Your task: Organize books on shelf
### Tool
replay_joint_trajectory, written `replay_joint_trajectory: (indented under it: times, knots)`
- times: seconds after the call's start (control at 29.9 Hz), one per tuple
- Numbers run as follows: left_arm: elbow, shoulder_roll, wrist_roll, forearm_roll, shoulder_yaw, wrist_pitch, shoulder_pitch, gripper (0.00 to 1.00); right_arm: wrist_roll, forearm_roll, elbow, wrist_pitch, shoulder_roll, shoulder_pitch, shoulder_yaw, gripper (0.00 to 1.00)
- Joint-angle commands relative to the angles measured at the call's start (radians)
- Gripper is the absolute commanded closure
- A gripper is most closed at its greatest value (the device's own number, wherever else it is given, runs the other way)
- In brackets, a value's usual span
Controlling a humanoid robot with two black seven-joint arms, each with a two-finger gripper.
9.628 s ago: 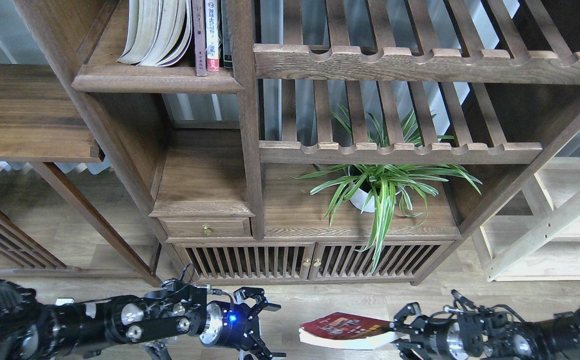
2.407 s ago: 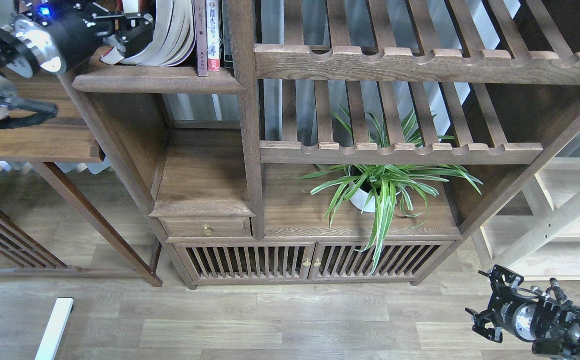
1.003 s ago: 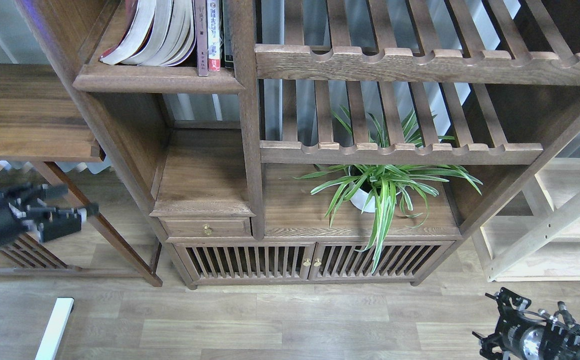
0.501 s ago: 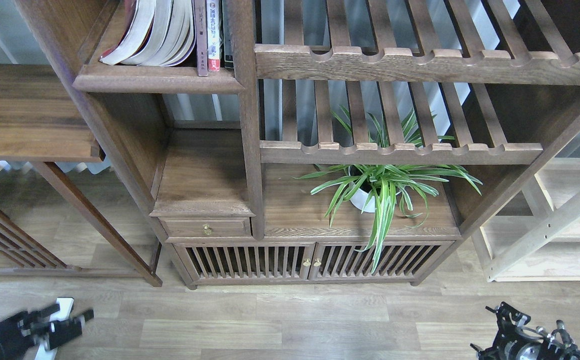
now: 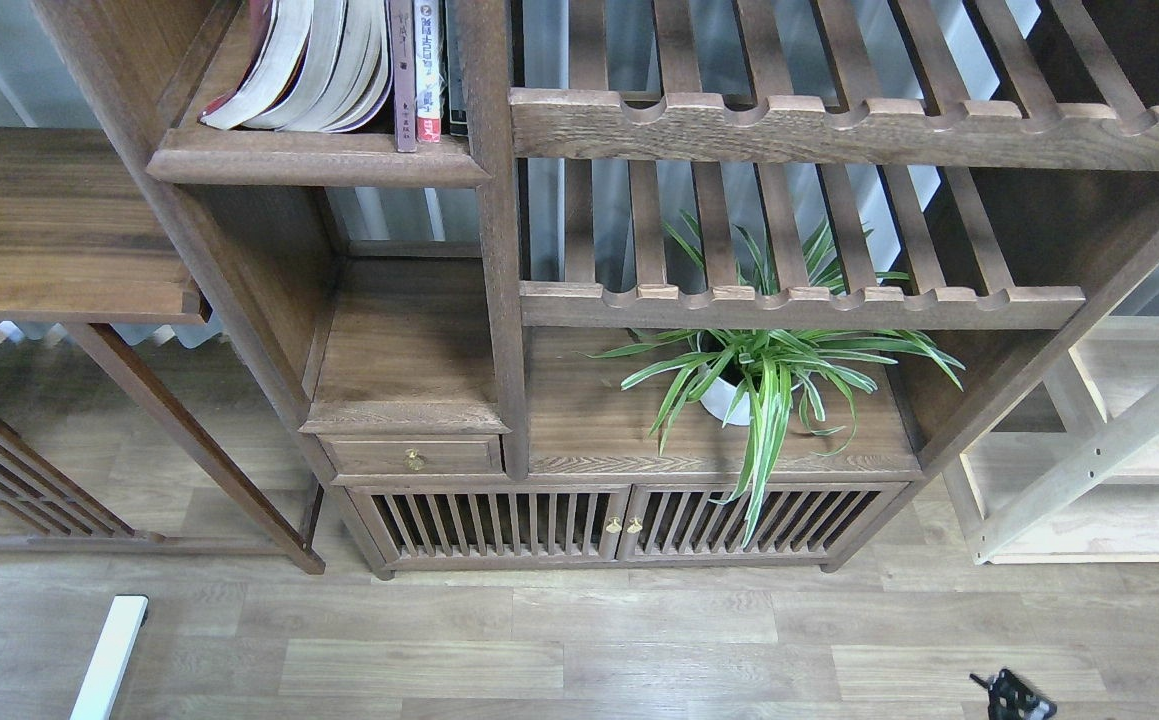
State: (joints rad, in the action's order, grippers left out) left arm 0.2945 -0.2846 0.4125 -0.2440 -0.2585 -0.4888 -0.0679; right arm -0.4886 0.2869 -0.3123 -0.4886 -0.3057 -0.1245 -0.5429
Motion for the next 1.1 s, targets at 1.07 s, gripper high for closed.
replay_joint_trajectory:
  times: [1.07]
  knots:
    - [-0.087, 0.285, -0.362, 0.212, 0.153, 0.4, 0.086, 0.03, 0.311, -0.284, 0.334, 0.217, 0.243, 0.091, 0.331, 0.01]
